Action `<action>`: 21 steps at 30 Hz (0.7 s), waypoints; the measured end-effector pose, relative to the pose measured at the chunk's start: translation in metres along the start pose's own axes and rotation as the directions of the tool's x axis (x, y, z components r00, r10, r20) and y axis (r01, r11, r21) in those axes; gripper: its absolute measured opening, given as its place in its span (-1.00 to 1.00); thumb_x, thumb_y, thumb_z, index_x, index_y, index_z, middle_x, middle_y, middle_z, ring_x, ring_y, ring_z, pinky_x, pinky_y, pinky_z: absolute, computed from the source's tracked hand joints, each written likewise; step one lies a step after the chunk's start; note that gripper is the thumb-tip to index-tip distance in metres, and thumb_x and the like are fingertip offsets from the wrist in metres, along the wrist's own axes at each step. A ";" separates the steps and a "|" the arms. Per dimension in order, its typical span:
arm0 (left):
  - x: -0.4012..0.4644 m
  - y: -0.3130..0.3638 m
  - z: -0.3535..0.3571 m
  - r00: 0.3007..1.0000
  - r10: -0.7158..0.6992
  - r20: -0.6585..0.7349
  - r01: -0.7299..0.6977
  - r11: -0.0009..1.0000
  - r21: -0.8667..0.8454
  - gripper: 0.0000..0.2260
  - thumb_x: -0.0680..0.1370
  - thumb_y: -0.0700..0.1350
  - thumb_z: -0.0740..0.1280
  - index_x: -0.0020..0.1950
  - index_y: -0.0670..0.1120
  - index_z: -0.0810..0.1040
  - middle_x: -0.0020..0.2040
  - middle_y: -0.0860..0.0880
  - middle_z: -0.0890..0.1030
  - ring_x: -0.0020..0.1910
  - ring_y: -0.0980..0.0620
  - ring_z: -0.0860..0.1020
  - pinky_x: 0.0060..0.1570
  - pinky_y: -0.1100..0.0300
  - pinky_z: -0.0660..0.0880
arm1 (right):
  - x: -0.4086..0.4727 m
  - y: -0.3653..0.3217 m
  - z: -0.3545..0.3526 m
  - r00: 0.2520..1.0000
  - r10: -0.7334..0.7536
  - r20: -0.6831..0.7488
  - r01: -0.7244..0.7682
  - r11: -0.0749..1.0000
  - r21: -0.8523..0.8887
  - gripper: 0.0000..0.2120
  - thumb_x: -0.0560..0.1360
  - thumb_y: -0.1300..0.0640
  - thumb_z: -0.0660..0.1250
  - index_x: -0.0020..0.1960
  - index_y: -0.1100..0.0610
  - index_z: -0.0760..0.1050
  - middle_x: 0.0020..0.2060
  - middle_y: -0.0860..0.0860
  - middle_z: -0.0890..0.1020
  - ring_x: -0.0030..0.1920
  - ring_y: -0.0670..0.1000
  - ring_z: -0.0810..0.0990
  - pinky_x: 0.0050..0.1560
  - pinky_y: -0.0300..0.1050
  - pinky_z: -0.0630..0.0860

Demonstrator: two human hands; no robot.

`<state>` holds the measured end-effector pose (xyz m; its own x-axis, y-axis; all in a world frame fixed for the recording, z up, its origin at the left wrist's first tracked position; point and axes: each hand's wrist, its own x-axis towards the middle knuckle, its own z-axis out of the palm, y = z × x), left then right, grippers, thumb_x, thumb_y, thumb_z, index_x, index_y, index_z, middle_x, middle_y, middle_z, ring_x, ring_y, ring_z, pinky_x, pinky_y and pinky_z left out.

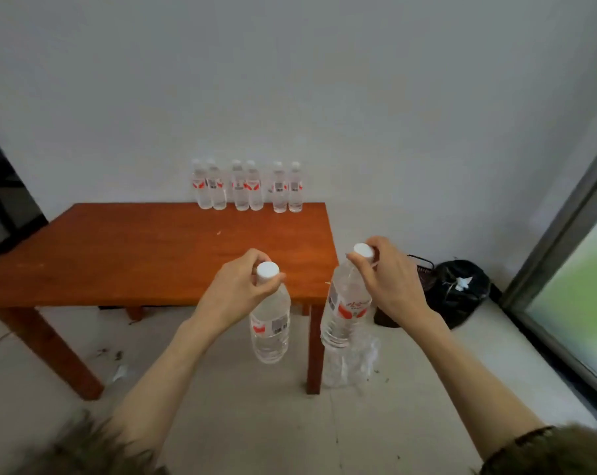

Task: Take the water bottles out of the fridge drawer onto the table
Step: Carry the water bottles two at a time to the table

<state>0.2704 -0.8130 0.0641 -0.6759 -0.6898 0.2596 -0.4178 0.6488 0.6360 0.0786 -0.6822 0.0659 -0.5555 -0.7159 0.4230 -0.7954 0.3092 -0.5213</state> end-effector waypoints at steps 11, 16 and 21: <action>0.171 -0.153 -0.041 0.970 -0.221 -0.098 0.222 0.975 -0.006 -0.78 0.46 0.06 0.36 0.00 -0.02 0.48 -0.15 0.11 0.52 -0.24 0.21 0.46 -0.32 0.40 0.32 | 0.204 -0.027 0.175 0.991 -0.071 0.115 0.072 0.997 -0.004 -0.63 0.50 -0.16 0.22 0.13 0.10 0.41 0.00 0.02 0.59 -0.09 -0.03 0.54 -0.08 -0.14 0.52; 0.257 -0.217 -0.057 0.947 -0.299 -0.117 0.302 0.953 0.007 -0.79 0.45 0.06 0.37 -0.02 0.00 0.46 -0.16 0.10 0.53 -0.23 0.19 0.48 -0.31 0.39 0.38 | 0.295 -0.037 0.247 0.973 -0.112 0.203 0.113 0.994 0.005 -0.62 0.49 -0.15 0.24 0.14 0.11 0.40 0.00 0.02 0.59 -0.08 -0.03 0.56 -0.10 -0.18 0.53; 0.335 -0.281 -0.080 0.931 -0.344 -0.122 0.347 0.938 0.000 -0.78 0.45 0.02 0.39 0.01 -0.01 0.45 -0.17 0.12 0.52 -0.24 0.21 0.48 -0.32 0.40 0.34 | 0.385 -0.062 0.317 0.947 -0.138 0.291 0.140 0.990 0.013 -0.59 0.49 -0.14 0.25 0.17 0.15 0.39 0.02 0.06 0.58 -0.03 0.02 0.58 -0.06 -0.12 0.54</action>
<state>0.2096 -1.2522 0.0301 -0.4114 -0.9046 0.1116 -0.6261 0.3695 0.6866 -0.0093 -1.1756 0.0269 -0.3457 -0.9025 0.2568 -0.8623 0.1976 -0.4663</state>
